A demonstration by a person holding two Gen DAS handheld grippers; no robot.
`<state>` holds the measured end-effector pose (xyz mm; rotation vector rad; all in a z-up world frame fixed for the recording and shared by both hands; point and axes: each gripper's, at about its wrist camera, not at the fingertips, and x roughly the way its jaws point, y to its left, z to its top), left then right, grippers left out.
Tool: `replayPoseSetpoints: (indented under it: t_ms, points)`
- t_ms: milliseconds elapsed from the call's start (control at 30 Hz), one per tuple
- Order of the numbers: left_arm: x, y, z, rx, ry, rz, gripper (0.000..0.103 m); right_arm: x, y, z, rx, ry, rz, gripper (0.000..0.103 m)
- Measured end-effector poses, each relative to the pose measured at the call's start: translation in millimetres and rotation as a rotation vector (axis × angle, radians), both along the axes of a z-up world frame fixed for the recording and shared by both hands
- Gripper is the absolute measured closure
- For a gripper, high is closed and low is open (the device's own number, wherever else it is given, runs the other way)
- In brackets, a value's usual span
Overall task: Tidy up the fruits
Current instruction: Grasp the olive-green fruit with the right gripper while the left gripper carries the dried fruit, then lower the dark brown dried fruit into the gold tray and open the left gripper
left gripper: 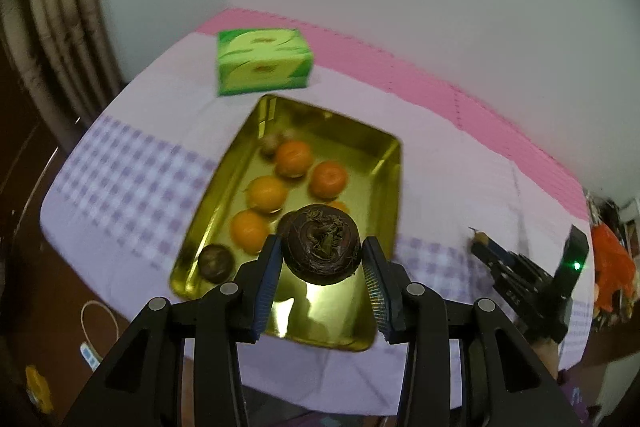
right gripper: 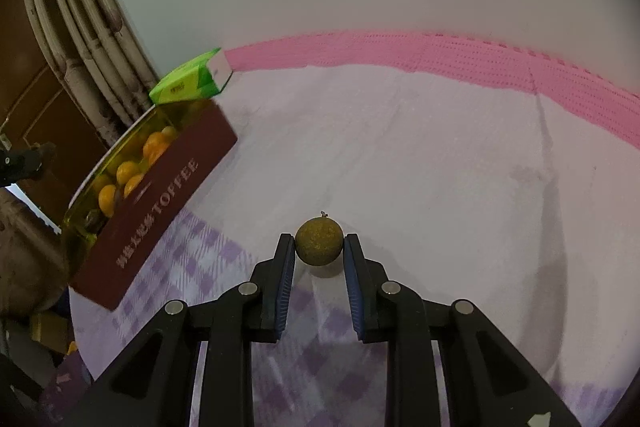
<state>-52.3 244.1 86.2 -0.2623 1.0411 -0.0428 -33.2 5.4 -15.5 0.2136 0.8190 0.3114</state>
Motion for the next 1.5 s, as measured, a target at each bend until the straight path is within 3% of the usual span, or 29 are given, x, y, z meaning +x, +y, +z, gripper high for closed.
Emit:
replayPoseSetpoints:
  t_ms: [333, 1233, 1500]
  points:
    - [-4.6, 6.0, -17.1, -0.026, 0.005, -0.004, 0.061, -5.4, -2.3, -4.4, -0.034, 0.003, -0.051, 0.080]
    - [55.5, -2.1, -48.1, 0.097, -0.006, -0.076, 0.061, -4.2, -1.8, -6.5, -0.032, 0.012, -0.050, 0.080]
    - [46.7, -0.9, -53.6, 0.069, 0.017, -0.076, 0.061, -4.5, -3.1, -6.2, -0.025, 0.013, -0.050, 0.080]
